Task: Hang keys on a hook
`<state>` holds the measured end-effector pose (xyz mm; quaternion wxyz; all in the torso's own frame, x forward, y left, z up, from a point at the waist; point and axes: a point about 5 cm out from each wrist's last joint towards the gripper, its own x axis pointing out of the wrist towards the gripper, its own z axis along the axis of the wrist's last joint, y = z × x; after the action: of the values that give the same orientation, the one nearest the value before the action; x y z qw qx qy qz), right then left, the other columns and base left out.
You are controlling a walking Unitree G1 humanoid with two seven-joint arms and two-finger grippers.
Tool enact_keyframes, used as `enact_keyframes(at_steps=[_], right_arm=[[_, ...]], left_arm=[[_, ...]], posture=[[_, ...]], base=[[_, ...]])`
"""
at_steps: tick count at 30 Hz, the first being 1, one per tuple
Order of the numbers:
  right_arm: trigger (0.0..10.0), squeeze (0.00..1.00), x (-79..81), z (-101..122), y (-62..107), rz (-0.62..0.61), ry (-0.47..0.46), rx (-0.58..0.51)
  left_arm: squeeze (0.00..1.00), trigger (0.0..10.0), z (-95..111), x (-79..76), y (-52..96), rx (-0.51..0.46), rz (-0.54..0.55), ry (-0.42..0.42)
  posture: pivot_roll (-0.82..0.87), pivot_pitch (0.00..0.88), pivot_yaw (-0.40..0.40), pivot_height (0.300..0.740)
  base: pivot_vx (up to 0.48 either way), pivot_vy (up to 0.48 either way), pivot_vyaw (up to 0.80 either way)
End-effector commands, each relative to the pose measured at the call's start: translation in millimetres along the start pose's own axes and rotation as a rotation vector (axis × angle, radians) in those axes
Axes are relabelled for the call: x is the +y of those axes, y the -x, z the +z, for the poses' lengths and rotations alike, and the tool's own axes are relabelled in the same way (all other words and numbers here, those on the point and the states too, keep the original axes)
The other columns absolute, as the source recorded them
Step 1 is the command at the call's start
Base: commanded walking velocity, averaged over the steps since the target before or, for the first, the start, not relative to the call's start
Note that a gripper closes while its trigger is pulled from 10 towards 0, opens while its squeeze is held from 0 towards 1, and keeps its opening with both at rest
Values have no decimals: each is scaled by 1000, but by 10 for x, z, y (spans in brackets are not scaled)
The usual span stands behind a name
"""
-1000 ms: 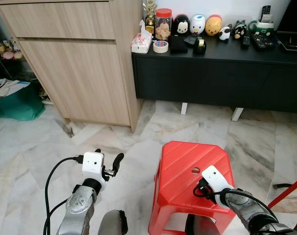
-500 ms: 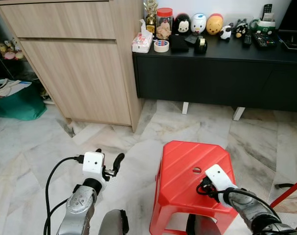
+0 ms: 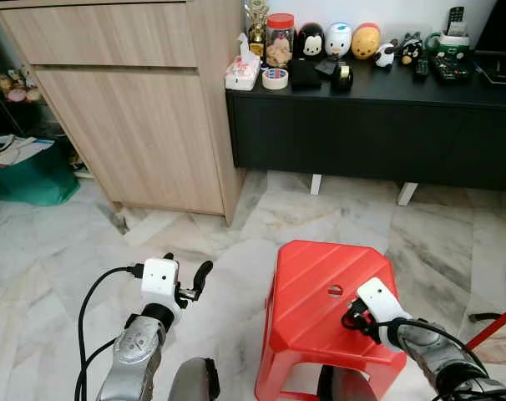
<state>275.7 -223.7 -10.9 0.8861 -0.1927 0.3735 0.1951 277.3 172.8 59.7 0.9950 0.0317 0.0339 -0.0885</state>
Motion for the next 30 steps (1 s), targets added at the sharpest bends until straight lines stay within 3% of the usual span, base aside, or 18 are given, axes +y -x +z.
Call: enact_keyframes(at_steps=[1,4,5,6,7,8,12,30], right_arm=[[10000,0,68,-68,-11,29,4,30],[9725,0,74,-80,-12,34,4,40],[5137,0,68,-90,-9,28,3,48],[5137,0,62,-96,-8,23,3,54],[3765,0,51,-105,-4,15,3,62],[3765,0,43,-110,-1,10,4,66],[0,0,4,-118,10,-17,-2,74],[0,0,20,-75,-18,-77,-56,56]], left_arm=[[0,10000,-19,2,0,22,-17,-33],[0,10000,-23,2,2,23,-15,-33],[0,10000,-26,1,3,24,-14,-33],[0,10000,-25,1,4,24,-14,-34],[0,10000,-27,-2,6,25,-14,-34],[0,10000,-28,-4,7,25,-14,-34],[0,10000,-34,-20,11,27,-17,-36],[0,10000,-58,-27,5,40,-17,-58]], posture=[[94,61,34,613],[94,61,34,613],[94,61,34,613],[95,69,34,613],[95,69,34,613],[95,69,34,613],[94,71,33,613],[91,71,31,613]], base=[[0,0,0],[0,0,0],[0,0,0],[0,0,0],[0,0,0],[0,0,0],[0,0,0],[0,0,0]])
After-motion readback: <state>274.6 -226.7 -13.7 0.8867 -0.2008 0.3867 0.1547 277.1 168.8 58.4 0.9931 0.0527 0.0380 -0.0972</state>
